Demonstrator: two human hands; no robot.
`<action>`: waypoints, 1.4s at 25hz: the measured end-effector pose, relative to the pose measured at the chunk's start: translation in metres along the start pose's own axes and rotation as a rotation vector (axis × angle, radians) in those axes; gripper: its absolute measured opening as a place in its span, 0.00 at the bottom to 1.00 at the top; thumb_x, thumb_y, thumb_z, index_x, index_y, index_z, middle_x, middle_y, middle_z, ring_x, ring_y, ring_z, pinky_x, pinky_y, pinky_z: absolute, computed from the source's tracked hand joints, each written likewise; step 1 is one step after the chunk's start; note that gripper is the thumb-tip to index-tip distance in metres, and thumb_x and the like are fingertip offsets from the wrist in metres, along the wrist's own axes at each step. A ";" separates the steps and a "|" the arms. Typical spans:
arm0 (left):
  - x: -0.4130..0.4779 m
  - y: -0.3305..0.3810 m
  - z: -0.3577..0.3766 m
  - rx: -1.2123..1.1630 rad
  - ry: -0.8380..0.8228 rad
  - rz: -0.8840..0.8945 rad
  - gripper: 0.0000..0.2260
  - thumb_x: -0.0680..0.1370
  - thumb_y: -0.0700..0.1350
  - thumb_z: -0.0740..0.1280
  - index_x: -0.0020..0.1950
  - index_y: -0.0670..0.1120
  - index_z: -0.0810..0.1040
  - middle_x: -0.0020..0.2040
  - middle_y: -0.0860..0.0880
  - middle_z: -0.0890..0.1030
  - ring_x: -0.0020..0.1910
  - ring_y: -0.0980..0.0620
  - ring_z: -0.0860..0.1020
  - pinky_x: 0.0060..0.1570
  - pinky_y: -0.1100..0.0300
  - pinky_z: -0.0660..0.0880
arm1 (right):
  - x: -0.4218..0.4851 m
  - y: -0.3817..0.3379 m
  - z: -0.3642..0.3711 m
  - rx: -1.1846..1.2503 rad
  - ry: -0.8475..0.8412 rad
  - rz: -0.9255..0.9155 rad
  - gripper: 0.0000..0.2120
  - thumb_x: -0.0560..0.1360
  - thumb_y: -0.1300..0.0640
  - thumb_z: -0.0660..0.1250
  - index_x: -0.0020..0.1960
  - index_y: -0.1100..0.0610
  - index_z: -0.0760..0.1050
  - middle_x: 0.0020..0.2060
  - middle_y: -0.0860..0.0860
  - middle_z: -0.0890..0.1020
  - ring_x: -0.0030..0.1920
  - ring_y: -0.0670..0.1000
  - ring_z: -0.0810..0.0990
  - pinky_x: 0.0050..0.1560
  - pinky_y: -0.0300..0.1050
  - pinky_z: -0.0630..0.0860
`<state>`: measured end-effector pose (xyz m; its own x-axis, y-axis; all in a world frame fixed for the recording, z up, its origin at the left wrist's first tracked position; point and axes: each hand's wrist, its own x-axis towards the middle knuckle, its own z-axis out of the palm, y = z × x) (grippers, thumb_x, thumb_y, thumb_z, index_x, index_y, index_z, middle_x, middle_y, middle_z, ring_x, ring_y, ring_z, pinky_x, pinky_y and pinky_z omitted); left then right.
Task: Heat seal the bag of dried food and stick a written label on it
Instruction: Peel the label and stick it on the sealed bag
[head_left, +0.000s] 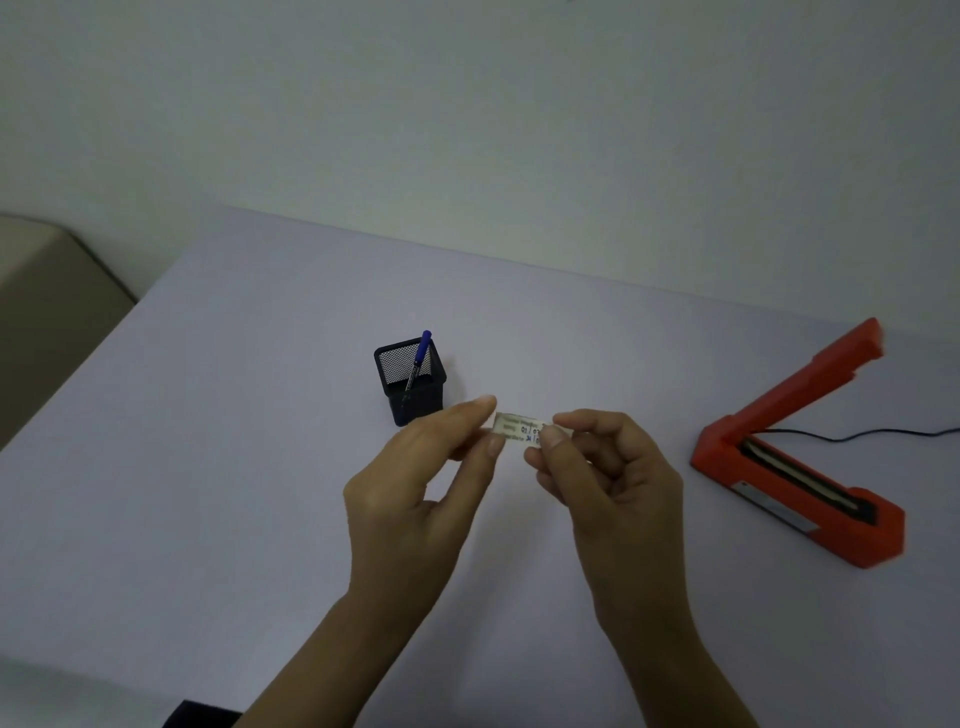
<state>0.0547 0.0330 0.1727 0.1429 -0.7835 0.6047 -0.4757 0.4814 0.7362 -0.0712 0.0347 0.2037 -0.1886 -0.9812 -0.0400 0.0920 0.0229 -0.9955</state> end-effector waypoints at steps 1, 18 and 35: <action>-0.001 0.001 0.000 0.038 0.003 0.026 0.11 0.75 0.46 0.66 0.54 0.44 0.79 0.51 0.50 0.80 0.50 0.57 0.79 0.52 0.70 0.76 | -0.002 -0.001 0.001 0.006 -0.002 -0.006 0.03 0.69 0.57 0.67 0.42 0.54 0.77 0.37 0.44 0.86 0.39 0.48 0.85 0.37 0.34 0.79; -0.002 0.002 0.001 -0.119 -0.137 -0.113 0.08 0.80 0.52 0.57 0.49 0.51 0.74 0.44 0.58 0.76 0.45 0.60 0.77 0.45 0.68 0.76 | -0.010 0.002 0.000 0.020 0.011 0.013 0.06 0.72 0.64 0.67 0.42 0.53 0.77 0.32 0.46 0.85 0.36 0.46 0.85 0.35 0.32 0.78; -0.004 -0.016 -0.001 0.097 -0.125 0.262 0.07 0.81 0.45 0.58 0.51 0.44 0.74 0.47 0.46 0.80 0.49 0.55 0.76 0.53 0.72 0.70 | -0.003 0.007 -0.016 -0.098 -0.178 -0.039 0.07 0.70 0.55 0.70 0.47 0.45 0.78 0.37 0.44 0.86 0.39 0.45 0.84 0.39 0.31 0.78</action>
<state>0.0629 0.0286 0.1590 -0.1006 -0.6824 0.7240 -0.5642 0.6385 0.5234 -0.0857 0.0411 0.1955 -0.0132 -0.9999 0.0055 -0.0087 -0.0054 -0.9999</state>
